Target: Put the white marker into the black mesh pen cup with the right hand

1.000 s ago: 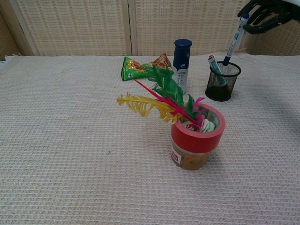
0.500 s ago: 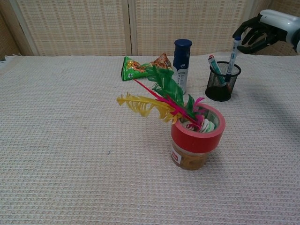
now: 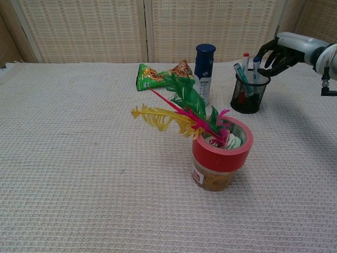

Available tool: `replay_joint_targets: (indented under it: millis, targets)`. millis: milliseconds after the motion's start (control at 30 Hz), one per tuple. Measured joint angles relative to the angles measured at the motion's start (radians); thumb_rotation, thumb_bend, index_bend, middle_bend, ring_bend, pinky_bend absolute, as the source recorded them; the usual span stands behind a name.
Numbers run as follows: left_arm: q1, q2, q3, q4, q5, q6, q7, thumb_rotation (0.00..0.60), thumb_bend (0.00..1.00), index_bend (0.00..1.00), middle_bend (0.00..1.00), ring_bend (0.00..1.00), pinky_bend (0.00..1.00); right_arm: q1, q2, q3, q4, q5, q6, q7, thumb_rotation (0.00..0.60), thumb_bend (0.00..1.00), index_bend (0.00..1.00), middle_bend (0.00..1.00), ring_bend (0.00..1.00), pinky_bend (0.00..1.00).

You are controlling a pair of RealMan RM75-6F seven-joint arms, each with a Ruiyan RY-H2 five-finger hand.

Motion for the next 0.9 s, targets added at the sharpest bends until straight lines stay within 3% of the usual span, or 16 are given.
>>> replay_joint_targets:
  millis: [333, 700, 900]
  targets:
    - [-0.002, -0.002, -0.001, 0.002, -0.002, -0.005, 0.001, 0.6, 0.42, 0.22, 0.06, 0.0, 0.22, -0.002, -0.001, 0.005, -0.006, -0.007, 0.021, 0.008, 0.6, 0.33, 0.55, 0.25, 0.33, 0.3]
    - [-0.001, -0.002, -0.001, 0.001, -0.003, -0.003, 0.004, 0.6, 0.42, 0.22, 0.06, 0.0, 0.22, -0.011, 0.032, 0.012, -0.065, 0.021, 0.014, -0.035, 0.6, 0.32, 0.31, 0.24, 0.2, 0.15]
    - [-0.001, -0.003, -0.001, 0.002, -0.002, -0.003, 0.005, 0.6, 0.42, 0.22, 0.06, 0.0, 0.22, -0.014, 0.04, 0.022, -0.093, 0.041, 0.021, -0.067, 0.6, 0.3, 0.23, 0.22, 0.18, 0.13]
